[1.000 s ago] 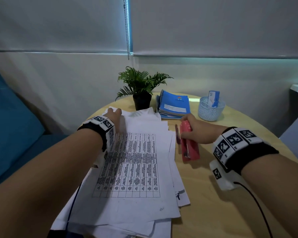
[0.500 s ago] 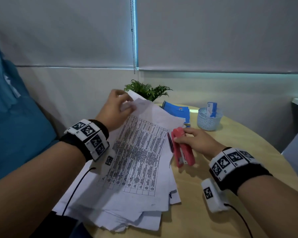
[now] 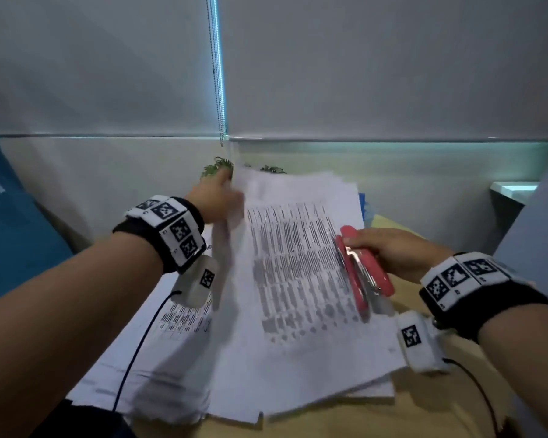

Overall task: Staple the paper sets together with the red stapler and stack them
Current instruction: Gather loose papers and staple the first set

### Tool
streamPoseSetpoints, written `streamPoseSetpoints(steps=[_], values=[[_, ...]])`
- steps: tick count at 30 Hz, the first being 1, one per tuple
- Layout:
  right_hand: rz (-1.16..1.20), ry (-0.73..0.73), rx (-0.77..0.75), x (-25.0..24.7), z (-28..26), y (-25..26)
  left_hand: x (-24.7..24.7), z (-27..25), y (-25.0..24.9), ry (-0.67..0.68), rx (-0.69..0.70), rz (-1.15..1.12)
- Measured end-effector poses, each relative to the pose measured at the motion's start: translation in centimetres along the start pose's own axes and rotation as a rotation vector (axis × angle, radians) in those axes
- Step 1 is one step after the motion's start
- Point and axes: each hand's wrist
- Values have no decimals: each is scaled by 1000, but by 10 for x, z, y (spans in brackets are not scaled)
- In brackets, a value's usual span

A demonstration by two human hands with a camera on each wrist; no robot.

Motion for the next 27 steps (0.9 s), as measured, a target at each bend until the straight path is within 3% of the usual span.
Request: streamPoseSetpoints(steps=[4, 8, 13, 16, 18, 21, 27], values=[[-450, -74, 151, -9, 8, -9, 46, -8, 14, 408, 13, 288], [-895, -84, 233, 0, 21, -13, 95, -7, 22, 667, 21, 430], [-1151, -13, 223, 32, 54, -20, 130, 6, 16, 772, 49, 447], [-1261, -53, 98, 44, 77, -27, 141, 11, 21, 707, 72, 555], [-1336, -62, 36, 51, 83, -26, 143, 10, 23, 686, 182, 606], [-1399, -24, 68, 59, 83, -15, 145, 3, 22, 810, 349, 621], [-1253, -77, 200, 60, 79, -40, 138, -8, 32, 969, 453, 542]])
Point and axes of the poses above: each hand's wrist, its own z-axis towards the middle knuckle, its own x-axis out of the palm, y = z × x, and after that the axes turned 12 degrees about x, right-handed
